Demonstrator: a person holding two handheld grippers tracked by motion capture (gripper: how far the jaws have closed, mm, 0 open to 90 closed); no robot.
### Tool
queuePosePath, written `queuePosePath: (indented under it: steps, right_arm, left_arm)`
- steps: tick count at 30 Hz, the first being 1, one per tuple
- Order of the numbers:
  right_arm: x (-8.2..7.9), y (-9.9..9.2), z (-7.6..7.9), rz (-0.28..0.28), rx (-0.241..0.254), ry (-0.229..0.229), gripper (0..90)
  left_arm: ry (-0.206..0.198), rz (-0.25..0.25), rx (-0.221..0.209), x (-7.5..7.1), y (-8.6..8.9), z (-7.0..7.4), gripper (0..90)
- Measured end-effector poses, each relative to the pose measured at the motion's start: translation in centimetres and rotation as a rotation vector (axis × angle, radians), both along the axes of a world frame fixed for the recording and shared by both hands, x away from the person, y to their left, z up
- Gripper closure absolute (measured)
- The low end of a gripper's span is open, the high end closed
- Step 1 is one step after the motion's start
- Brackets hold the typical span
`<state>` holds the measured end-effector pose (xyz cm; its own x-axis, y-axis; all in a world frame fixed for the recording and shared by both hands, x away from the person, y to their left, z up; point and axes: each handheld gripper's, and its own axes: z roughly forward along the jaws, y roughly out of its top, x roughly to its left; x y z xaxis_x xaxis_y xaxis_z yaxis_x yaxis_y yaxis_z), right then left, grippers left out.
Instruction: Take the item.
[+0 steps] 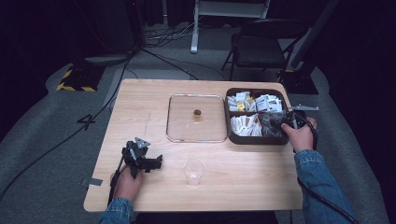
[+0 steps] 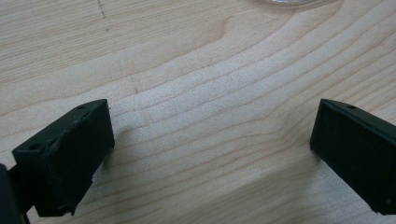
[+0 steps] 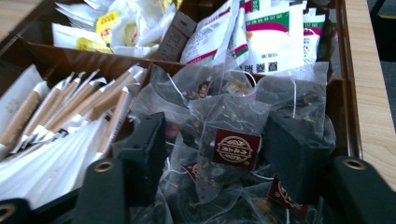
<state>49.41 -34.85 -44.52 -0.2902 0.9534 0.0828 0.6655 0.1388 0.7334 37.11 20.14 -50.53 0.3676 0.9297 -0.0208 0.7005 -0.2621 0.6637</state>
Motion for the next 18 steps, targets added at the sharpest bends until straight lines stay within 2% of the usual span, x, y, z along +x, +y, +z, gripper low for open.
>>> queuePosePath:
  steps: [8, 10, 11, 12, 13, 18]
  right_arm:
    - [0.5, -0.14, -0.61, -0.002, -0.032, 0.013, 49.7]
    - [0.64, -0.18, -0.71, -0.003, -0.016, 0.023, 54.1]
    - [0.74, -0.32, -0.76, 0.003, -0.009, 0.025, 59.9]
    - [0.74, -0.32, -0.76, 0.003, -0.009, 0.025, 59.9]
    - [0.75, -0.41, -0.77, 0.014, -0.018, 0.028, 63.6]
    - [0.52, -0.46, -0.53, 0.018, -0.031, 0.02, 65.8]
  left_arm:
    - [0.0, 0.0, 0.0, 0.0, 0.0, 0.0, 0.0]
    - [0.0, 0.0, 0.0, 0.0, 0.0, 0.0, 0.0]
    - [0.0, 0.001, 0.0, 0.0, 0.0, 0.0, 0.0]
    - [0.0, 0.001, 0.0, 0.0, 0.0, 0.0, 0.0]
    - [-0.001, 0.001, -0.001, 0.0, -0.01, -0.01, 0.0]
    - [0.0, 0.0, 0.0, 0.0, 0.0, 0.0, 0.0]
